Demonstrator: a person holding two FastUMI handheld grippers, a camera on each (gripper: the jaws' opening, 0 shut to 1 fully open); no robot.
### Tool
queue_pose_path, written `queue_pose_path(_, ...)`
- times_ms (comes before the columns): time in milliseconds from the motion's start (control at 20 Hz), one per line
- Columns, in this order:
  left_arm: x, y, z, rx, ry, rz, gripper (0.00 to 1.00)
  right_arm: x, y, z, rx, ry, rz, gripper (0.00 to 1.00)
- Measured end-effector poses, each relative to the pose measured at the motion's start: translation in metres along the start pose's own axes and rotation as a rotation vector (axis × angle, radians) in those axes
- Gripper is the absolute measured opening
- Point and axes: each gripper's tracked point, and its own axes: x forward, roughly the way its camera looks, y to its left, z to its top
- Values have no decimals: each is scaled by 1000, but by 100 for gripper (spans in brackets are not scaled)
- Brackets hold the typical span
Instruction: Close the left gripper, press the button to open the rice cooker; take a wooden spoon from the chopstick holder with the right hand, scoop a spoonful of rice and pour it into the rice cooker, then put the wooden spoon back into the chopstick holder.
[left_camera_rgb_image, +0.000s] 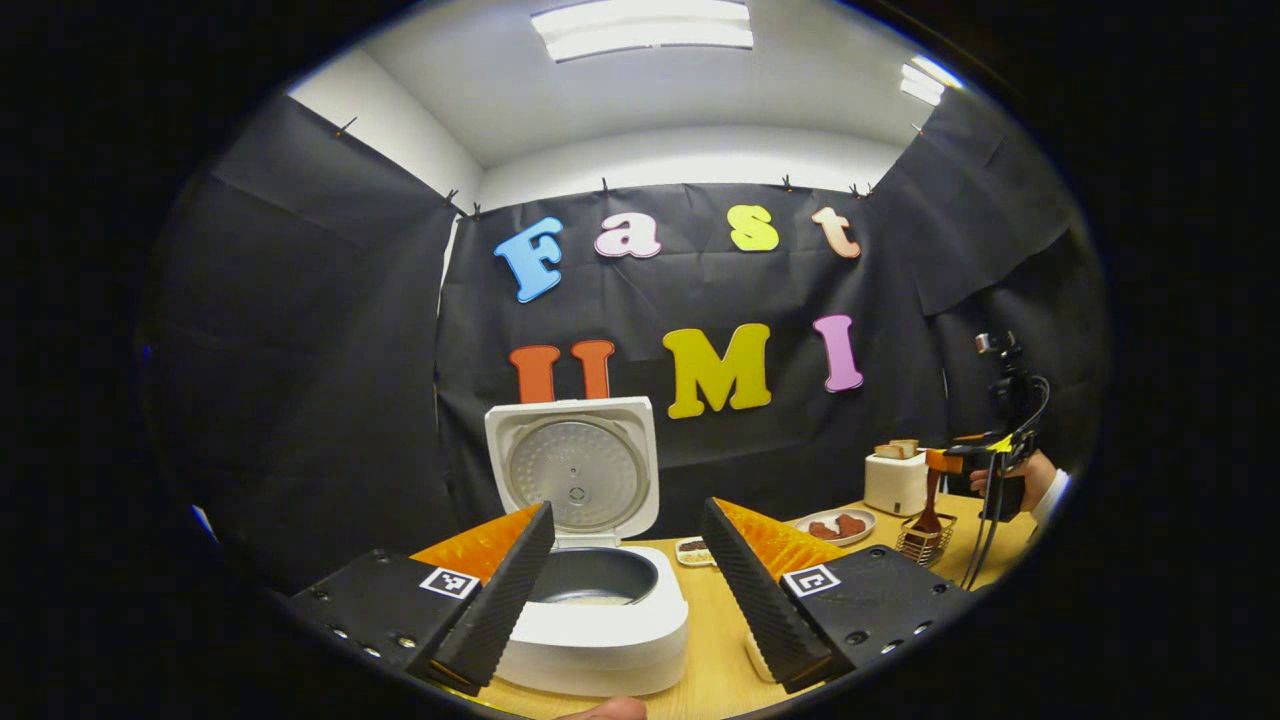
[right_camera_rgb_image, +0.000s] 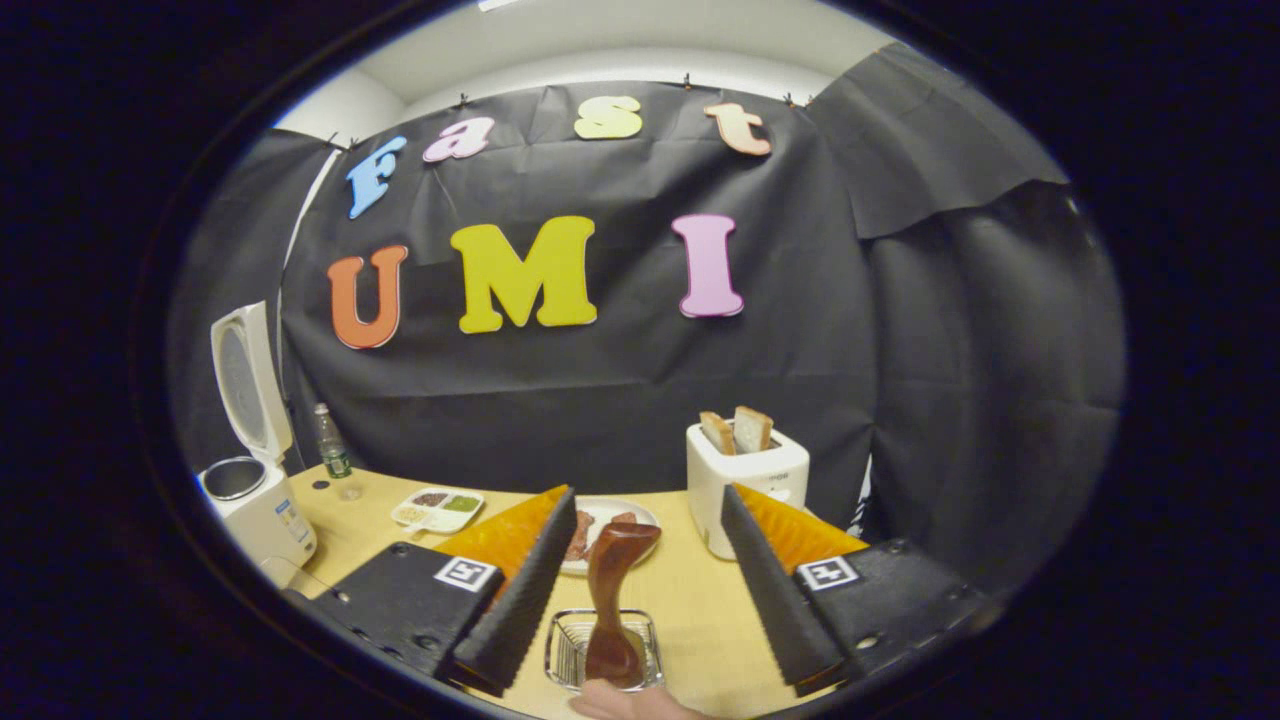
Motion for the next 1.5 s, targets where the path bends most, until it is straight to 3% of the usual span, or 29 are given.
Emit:
queue_pose_path(50, 3, 1, -1, 5, 9, 8, 95, -5, 1, 0, -3, -10, -7, 100)
queue_pose_path(450, 31, 9, 2, -85, 66, 16, 95, -76, 39, 44, 113, -52, 113, 100)
queue_pose_path(650, 51, 18, 24, -90, 42, -2, 96, -112, 39, 41, 98, -48, 93, 100)
queue_pose_path(700, 55, 21, 27, -96, 46, -1, 96, -120, 40, 36, 87, -37, 92, 96)
queue_pose_path(850, 71, 29, 43, -154, 34, -16, 95, -143, 41, 29, 46, -27, 86, 100)
queue_pose_path(1000, 92, 31, 60, -189, 26, -69, 96, -166, 54, 28, 33, -45, 134, 100)
queue_pose_path(1100, 111, 43, 74, -180, -1, -56, 95, -177, 61, 23, 16, -45, 168, 96)
queue_pose_path(1150, 123, 50, 79, -169, -11, -50, 95, -181, 64, 25, 7, -53, 178, 100)
queue_pose_path(1200, 134, 55, 83, -162, -11, -49, 94, -186, 69, 25, -6, -61, 190, 96)
queue_pose_path(1350, 163, 56, 98, -134, -48, -86, 94, -197, 81, 24, -14, -84, 221, 96)
queue_pose_path(1400, 175, 59, 101, -119, -56, -84, 94, -201, 84, 22, -14, -87, 231, 100)
queue_pose_path(1500, 198, 73, 101, -109, -60, -45, 93, -204, 83, 23, -16, -101, 221, 100)
